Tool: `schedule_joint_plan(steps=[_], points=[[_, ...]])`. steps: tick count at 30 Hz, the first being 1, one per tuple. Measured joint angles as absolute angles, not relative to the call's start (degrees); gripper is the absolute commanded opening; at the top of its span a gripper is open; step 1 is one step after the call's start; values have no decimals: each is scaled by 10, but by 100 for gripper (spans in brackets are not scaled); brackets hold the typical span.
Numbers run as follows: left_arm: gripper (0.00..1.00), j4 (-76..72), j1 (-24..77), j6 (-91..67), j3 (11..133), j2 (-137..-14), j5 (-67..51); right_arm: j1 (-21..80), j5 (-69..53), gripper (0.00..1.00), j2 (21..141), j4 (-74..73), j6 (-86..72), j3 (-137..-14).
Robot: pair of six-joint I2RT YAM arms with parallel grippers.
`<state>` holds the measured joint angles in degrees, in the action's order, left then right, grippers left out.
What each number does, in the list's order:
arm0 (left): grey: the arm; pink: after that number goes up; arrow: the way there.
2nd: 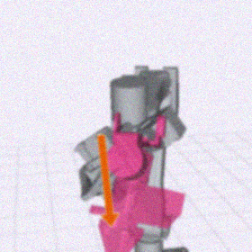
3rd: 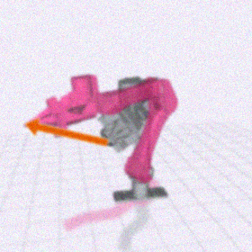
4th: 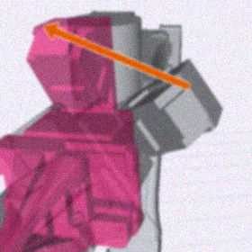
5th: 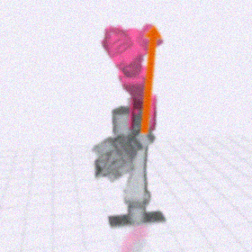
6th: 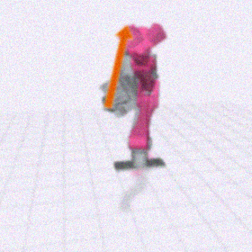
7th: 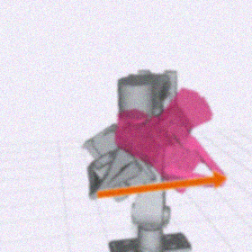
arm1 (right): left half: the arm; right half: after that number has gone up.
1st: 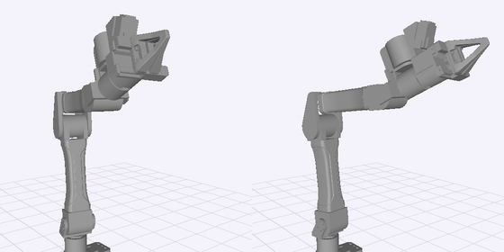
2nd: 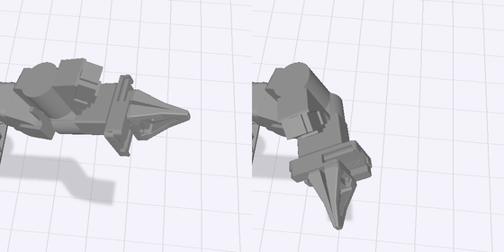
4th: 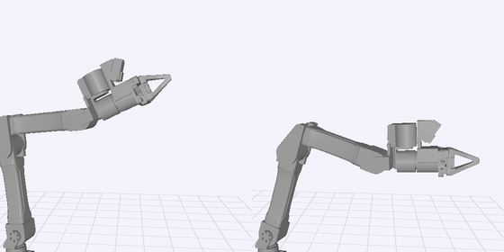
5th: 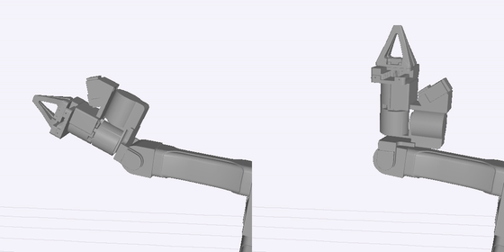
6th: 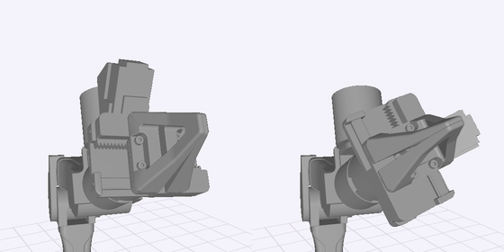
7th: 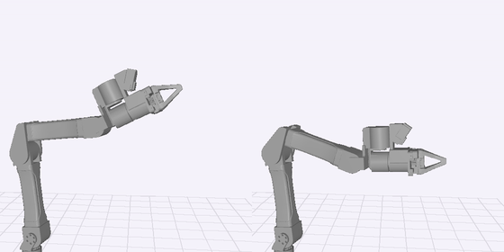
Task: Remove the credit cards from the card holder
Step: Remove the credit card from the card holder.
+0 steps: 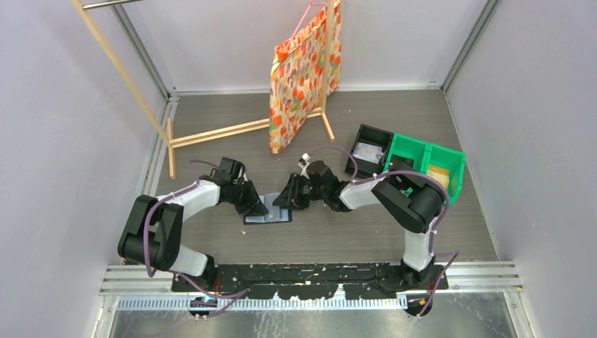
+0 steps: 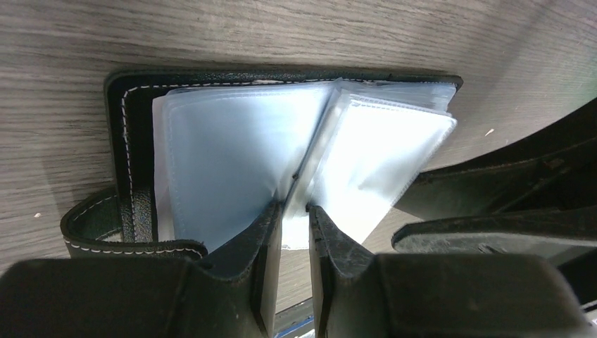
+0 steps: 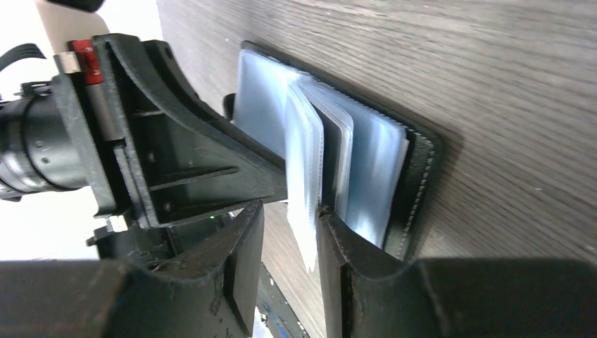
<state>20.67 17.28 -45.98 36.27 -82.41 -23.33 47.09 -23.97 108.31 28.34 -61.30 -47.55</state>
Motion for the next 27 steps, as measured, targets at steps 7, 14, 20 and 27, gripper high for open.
schedule_joint_plan(steps=[7,14,20,27], points=[[23,208,171,-460,363,-824,-237,471,-268,36,1084,334,-618,-473],[26,217,170,-460,365,-818,-235,470,-290,37,1096,341,-619,-487],[28,235,163,-461,365,-788,-236,472,-310,37,1110,356,-623,-503],[29,230,104,-467,359,-755,-268,473,-327,37,1113,364,-628,-519]])
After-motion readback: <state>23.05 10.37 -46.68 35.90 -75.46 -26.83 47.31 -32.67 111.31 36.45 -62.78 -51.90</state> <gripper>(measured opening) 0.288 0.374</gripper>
